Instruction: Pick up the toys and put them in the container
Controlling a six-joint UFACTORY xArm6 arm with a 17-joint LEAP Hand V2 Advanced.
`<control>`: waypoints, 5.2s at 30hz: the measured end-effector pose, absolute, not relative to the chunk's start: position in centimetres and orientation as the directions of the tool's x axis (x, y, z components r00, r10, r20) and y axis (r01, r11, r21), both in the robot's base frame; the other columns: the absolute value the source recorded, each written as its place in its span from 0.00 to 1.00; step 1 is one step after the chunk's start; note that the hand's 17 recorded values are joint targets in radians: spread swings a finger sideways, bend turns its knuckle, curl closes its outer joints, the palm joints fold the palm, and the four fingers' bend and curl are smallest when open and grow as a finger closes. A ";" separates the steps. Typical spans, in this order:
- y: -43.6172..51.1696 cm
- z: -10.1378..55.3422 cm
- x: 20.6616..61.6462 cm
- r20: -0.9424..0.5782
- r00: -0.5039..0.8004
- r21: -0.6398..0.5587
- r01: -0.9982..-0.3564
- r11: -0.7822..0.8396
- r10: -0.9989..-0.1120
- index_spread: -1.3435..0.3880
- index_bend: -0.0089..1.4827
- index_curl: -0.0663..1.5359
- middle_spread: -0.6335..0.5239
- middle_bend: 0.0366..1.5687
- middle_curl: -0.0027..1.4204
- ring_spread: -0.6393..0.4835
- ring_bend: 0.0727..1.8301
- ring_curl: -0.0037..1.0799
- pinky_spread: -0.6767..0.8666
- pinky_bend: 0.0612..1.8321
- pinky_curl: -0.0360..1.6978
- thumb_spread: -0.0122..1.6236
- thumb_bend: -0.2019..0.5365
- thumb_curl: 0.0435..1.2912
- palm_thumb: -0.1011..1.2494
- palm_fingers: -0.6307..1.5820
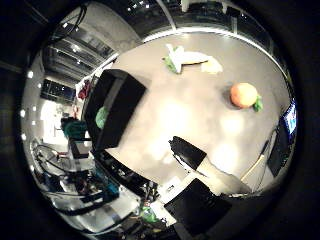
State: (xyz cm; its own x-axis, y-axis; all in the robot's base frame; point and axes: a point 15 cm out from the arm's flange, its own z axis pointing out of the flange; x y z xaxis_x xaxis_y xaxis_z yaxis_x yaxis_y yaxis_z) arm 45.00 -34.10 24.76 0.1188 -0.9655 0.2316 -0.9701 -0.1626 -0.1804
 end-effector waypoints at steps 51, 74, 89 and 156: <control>-43.1 9.5 55.2 0.378 0.289 0.043 -0.955 -0.295 -0.880 0.49 0.49 0.35 0.37 0.25 0.26 0.45 0.09 0.19 0.64 0.02 0.11 0.59 0.30 0.24 0.68 0.60; -43.2 32.9 42.8 0.476 0.090 -0.048 -0.991 -0.128 -0.875 0.51 0.64 0.41 0.12 0.43 0.38 0.17 0.16 0.25 0.48 0.07 0.02 0.57 0.25 0.24 0.79 0.64; -12.6 34.8 39.3 0.254 0.235 -0.183 -0.941 -0.285 -0.938 0.51 0.62 0.41 0.10 0.42 0.41 0.16 0.16 0.26 0.48 0.07 0.02 0.57 0.25 0.24 0.80 0.65; -22.3 28.7 49.9 0.136 0.058 -0.152 -0.985 -0.079 -0.989 0.57 0.11 0.21 0.53 0.20 0.24 0.66 0.22 0.23 0.70 0.30 0.13 0.62 0.24 0.22 0.54 0.37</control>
